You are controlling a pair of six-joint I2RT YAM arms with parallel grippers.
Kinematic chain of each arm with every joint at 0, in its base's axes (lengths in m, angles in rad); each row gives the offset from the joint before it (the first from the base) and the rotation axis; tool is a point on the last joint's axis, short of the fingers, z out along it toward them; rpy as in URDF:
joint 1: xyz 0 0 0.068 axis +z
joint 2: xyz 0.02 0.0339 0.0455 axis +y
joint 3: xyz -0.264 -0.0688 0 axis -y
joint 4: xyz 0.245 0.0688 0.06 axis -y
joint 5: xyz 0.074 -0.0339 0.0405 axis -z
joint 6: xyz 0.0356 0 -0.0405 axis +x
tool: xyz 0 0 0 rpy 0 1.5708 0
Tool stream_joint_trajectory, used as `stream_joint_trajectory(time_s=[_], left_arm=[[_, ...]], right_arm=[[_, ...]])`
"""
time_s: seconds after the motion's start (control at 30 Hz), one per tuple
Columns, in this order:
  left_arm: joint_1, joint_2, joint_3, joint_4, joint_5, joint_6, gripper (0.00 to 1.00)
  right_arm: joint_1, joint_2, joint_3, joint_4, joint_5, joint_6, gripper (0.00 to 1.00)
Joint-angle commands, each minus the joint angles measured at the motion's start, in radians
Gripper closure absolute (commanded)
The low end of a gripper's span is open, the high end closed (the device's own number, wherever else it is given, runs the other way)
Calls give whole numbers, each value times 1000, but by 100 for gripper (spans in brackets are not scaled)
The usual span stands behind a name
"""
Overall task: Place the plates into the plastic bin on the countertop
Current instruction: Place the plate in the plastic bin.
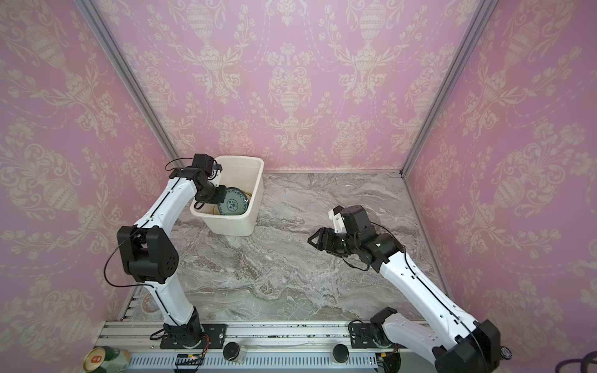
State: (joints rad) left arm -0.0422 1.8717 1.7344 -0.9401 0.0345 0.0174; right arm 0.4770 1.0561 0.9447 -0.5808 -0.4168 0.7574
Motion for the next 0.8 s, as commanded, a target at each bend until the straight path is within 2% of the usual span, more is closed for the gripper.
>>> stream_joint_trajectory(time_s=[0.0, 0.23, 0.57, 0.77], left_arm=[[6, 14, -18, -26, 44, 21, 100], [11, 36, -45, -31, 39, 30, 99], [11, 27, -100, -26, -46, 21, 80], [12, 23, -131, -15, -77, 22, 79]], right_arm=[[-7, 9, 16, 17, -18, -26, 36], [-8, 9, 17, 14, -12, -27, 37], [-8, 24, 39, 10, -10, -36, 37], [-9, 27, 43, 7, -12, -36, 37]])
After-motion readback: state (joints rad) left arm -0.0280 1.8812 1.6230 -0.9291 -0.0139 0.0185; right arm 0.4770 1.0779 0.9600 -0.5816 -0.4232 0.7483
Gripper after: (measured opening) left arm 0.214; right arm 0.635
